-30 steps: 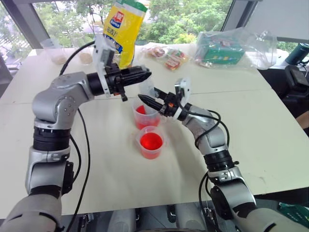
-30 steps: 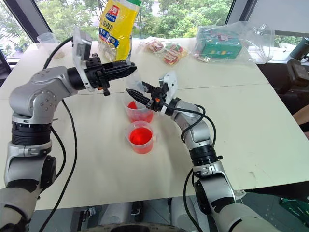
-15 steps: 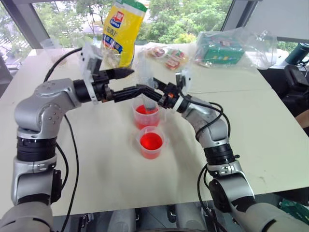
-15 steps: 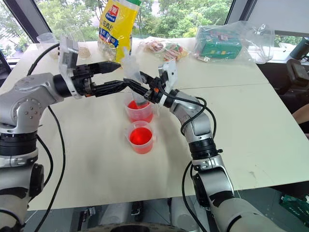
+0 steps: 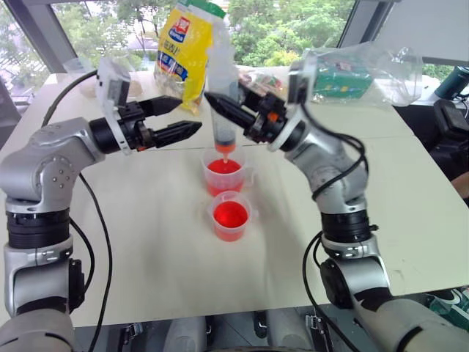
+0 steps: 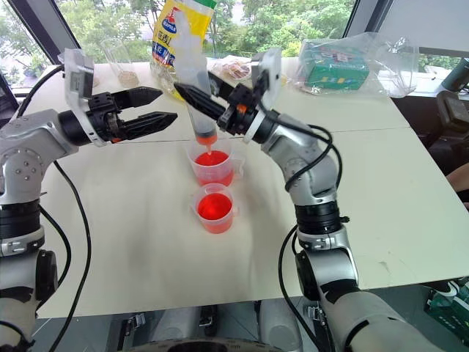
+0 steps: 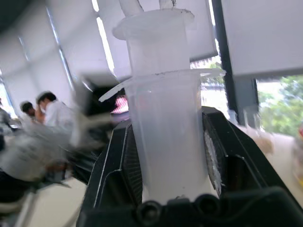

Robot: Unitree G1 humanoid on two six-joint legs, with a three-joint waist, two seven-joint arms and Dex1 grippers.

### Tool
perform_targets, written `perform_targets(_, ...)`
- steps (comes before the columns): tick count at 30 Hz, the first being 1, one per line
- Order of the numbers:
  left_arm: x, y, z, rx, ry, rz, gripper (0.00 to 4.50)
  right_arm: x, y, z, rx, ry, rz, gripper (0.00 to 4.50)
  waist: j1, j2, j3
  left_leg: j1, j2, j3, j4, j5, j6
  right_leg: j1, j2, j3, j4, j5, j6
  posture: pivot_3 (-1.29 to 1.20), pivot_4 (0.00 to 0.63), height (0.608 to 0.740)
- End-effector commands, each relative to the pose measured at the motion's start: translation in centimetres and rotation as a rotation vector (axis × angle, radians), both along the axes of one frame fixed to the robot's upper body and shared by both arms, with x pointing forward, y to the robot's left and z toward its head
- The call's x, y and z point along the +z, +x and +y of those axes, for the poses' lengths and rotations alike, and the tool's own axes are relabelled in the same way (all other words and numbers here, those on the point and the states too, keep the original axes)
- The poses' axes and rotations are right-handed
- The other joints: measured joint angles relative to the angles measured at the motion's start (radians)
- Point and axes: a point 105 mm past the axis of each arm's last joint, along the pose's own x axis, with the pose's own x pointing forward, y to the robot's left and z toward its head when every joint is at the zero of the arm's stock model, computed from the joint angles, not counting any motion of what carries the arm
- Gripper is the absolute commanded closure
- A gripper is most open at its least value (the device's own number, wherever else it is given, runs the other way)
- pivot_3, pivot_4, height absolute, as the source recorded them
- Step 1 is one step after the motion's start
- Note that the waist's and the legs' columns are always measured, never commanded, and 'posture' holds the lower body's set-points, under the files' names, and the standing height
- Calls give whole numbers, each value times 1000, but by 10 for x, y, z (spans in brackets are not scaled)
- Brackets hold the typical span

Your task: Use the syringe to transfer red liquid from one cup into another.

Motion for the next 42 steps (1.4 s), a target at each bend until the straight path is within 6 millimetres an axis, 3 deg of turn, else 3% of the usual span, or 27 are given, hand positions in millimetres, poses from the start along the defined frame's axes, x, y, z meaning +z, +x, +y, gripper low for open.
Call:
perform_targets(1,22,-4,8,12,-18,-69,21,22,-33,-7,122,39,-21,3131,0,0,0,0,0,0,0,0,0,0,0,0,0,0,0,0,150,740)
perform_targets(6,26,-4,8,3,-18,-70,21,0,-51,-6,179,-10,47,3131,0,0,0,0,0,0,0,0,0,0,0,0,0,0,0,0,150,740)
perform_targets(16,34,-20,-2,-103,-26,-38,21,-58,-49,-1,115,-117,103,3131,0,0,0,0,0,0,0,0,0,0,0,0,-1,0,0,0,150,740)
perform_targets(29,34,-39,-10,-212,-17,-10,21,-69,-43,-4,90,-135,102,3131,1,-1,0,0,0,0,0,0,0,0,0,0,-1,0,0,0,150,740)
perform_targets(42,29,-34,-39,-265,-58,-19,21,-72,-44,-2,94,-152,100,3131,3,-1,0,0,0,0,0,0,0,0,0,0,-1,0,0,0,150,740)
